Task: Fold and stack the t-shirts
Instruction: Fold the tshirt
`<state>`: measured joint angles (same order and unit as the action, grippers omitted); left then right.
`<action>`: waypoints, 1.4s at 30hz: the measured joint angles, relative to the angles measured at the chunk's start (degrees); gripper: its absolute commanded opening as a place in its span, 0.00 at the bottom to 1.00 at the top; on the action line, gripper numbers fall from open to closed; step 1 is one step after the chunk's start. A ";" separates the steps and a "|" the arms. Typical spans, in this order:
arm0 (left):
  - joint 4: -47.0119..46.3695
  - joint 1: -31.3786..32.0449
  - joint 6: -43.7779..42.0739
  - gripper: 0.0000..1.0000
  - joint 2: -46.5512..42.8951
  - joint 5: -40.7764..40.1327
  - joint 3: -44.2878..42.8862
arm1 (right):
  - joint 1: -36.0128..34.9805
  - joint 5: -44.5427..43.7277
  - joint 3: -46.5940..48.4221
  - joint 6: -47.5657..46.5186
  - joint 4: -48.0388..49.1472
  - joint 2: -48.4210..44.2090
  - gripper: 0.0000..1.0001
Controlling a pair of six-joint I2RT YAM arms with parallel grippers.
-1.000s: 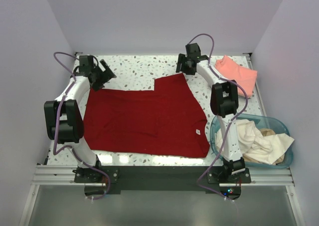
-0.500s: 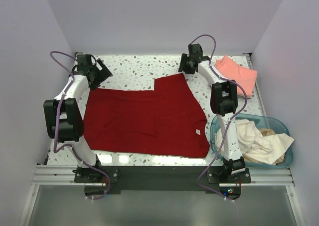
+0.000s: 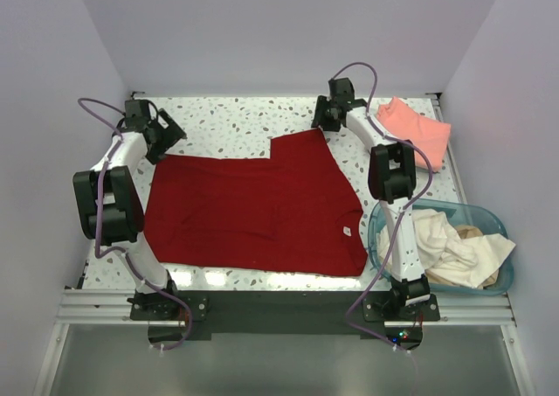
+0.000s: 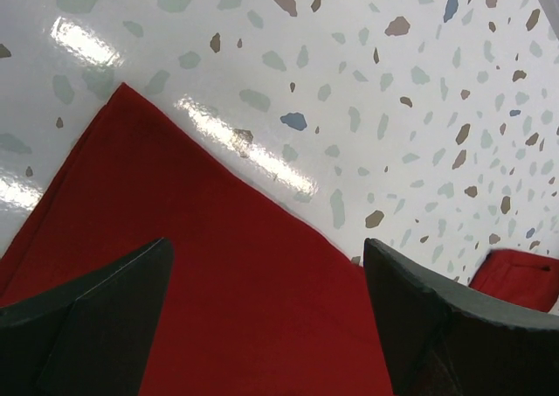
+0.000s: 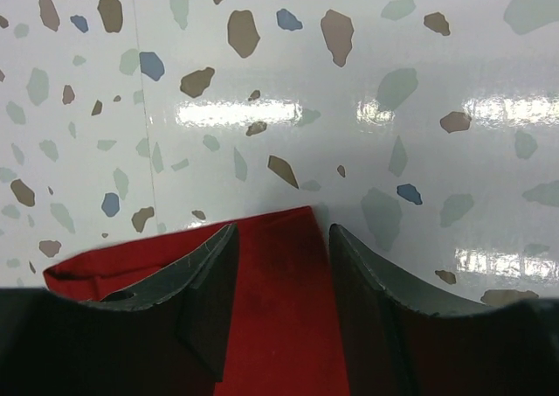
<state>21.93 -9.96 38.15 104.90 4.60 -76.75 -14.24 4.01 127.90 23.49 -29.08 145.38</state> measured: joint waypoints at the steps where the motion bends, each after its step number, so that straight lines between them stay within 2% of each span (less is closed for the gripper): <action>1: 0.00 -0.04 -0.11 0.95 0.02 0.00 0.00 | 0.00 0.00 0.00 0.00 0.00 0.13 0.50; 7: 0.15 -0.55 -0.70 0.95 0.76 -0.11 -0.35 | 0.00 0.52 2.14 0.02 -0.63 1.66 0.45; 14: 0.48 -1.31 -3.04 0.95 3.08 -1.51 -2.69 | 0.00 1.55 4.35 -0.04 -1.44 3.21 0.25; 18: 1.66 -1.64 -5.05 0.94 5.11 -3.30 -4.72 | 0.02 1.46 4.35 -0.17 -2.12 3.23 0.11; 19: 2.03 -1.68 -5.66 0.93 5.90 -3.91 -5.53 | 0.00 1.46 4.35 -0.17 -2.36 3.23 0.05; 21: 2.64 -1.79 -6.80 0.91 7.69 -5.40 -7.21 | 0.00 1.40 4.35 -0.22 -2.62 3.23 0.01; 23: 3.21 -1.88 -7.85 0.90 9.38 -6.60 -8.72 | 0.00 1.25 4.35 -0.20 -2.69 3.23 0.00; 32: 4.57 -2.03 -11.82 0.67 15.98 -11.45 -13.60 | -0.04 0.20 4.15 -0.57 -3.08 2.95 0.00; 42: 6.51 -2.03 -13.64 0.43 18.05 -14.93 -14.58 | -0.04 -0.07 3.52 -0.61 -3.87 2.38 0.00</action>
<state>28.45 -11.99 24.51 122.96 -10.33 -91.33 -14.28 3.95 131.41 22.87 -32.95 147.76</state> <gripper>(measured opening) 0.472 0.014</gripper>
